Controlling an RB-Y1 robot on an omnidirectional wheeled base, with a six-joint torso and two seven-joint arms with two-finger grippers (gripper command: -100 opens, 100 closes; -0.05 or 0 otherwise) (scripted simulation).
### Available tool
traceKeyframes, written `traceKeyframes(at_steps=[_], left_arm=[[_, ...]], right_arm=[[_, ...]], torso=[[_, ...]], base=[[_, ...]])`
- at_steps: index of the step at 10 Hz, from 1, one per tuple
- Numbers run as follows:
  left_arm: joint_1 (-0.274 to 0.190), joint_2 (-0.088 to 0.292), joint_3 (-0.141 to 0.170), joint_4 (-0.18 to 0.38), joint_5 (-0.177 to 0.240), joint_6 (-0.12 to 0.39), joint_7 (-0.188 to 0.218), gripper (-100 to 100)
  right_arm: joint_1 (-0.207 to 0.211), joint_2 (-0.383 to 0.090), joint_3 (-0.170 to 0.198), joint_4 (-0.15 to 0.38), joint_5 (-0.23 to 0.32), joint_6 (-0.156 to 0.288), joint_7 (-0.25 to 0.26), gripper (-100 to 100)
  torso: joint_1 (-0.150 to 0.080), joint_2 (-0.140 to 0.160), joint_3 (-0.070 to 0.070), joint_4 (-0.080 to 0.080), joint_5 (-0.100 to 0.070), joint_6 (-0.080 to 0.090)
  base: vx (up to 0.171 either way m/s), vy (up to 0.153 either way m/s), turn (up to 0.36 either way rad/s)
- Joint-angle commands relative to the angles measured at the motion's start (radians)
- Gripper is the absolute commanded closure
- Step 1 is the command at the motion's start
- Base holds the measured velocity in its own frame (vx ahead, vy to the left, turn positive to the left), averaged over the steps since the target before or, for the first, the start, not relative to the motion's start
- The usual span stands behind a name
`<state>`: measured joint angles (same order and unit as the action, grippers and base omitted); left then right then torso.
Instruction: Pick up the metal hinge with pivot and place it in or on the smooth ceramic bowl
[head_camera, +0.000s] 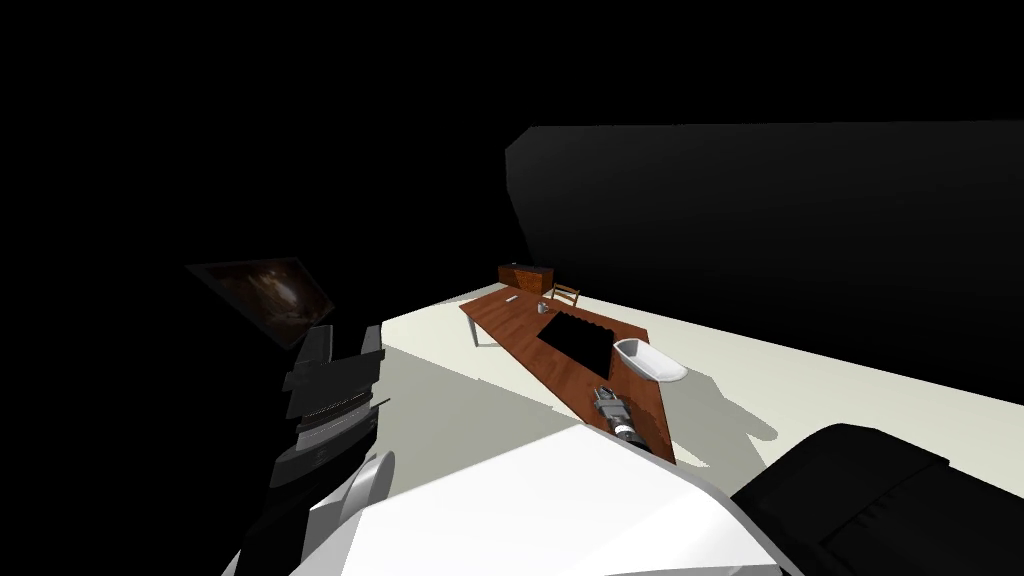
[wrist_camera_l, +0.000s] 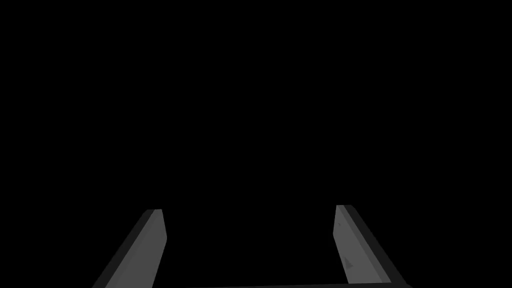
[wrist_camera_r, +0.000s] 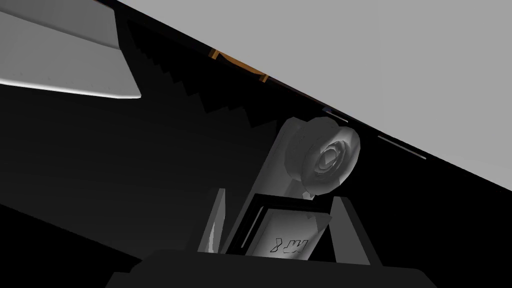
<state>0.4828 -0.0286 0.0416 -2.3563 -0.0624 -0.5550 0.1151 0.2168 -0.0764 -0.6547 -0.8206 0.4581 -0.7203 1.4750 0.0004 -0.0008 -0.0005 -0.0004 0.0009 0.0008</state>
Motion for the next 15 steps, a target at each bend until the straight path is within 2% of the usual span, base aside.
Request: traceKeyframes(at_steps=[1,3,4,5,9,10,11,12,14,15], left_arm=[[0.000,0.000,0.000,0.000,0.000,0.000,0.000,0],[0.000,0.000,0.000,0.000,0.000,0.000,0.000,0],[0.000,0.000,0.000,0.000,0.000,0.000,0.000,0],[0.000,0.000,0.000,0.000,0.000,0.000,0.000,0],[0.000,0.000,0.000,0.000,0.000,0.000,0.000,0],[0.000,0.000,0.000,0.000,0.000,0.000,0.000,0],[0.000,0.000,0.000,0.000,0.000,0.000,0.000,0],[0.000,0.000,0.000,0.000,0.000,0.000,0.000,0],[0.000,0.000,0.000,0.000,0.000,0.000,0.000,0],[0.000,0.000,0.000,0.000,0.000,0.000,0.000,0]], right_arm=[[0.000,0.000,0.000,0.000,0.000,0.000,0.000,100],[0.000,0.000,0.000,0.000,0.000,0.000,0.000,100],[0.000,0.000,0.000,0.000,0.000,0.000,0.000,0],[0.008,0.015,0.022,-0.028,0.015,0.009,0.001,100],[0.026,0.052,0.073,-0.092,0.047,0.029,-0.001,100],[0.019,0.043,0.062,-0.073,0.040,0.023,0.000,100],[0.020,0.044,0.063,-0.074,0.041,0.023,0.001,0],[0.024,0.013,0.053,-0.057,0.047,0.034,0.000,100],[0.016,-0.018,0.035,-0.043,0.053,0.049,-0.002,100],[0.001,-0.046,0.011,-0.027,0.059,0.069,-0.003,100]], torso=[[0.000,0.000,0.000,0.000,0.000,0.000],[0.000,0.000,0.000,0.000,0.000,0.000],[0.000,0.000,0.000,0.000,0.000,0.000],[0.000,0.000,0.000,0.000,0.000,0.000],[0.000,0.001,0.001,0.000,0.000,0.000],[0.000,0.001,0.000,0.000,0.000,0.001],[0.000,0.001,0.000,0.000,0.000,0.000],[0.000,0.000,0.000,0.000,0.000,0.000],[0.005,0.014,0.006,-0.001,0.000,0.004],[0.003,0.016,0.007,-0.001,0.000,0.005]], base=[[0.000,0.000,0.000],[0.000,0.000,0.000],[0.000,0.000,0.000],[-0.004,-0.021,-0.221],[-0.007,-0.021,-0.163],[-0.003,-0.005,-0.029],[0.000,0.000,0.000],[-0.124,0.080,-0.039],[-0.208,0.091,-0.054],[-0.247,0.046,-0.054]])
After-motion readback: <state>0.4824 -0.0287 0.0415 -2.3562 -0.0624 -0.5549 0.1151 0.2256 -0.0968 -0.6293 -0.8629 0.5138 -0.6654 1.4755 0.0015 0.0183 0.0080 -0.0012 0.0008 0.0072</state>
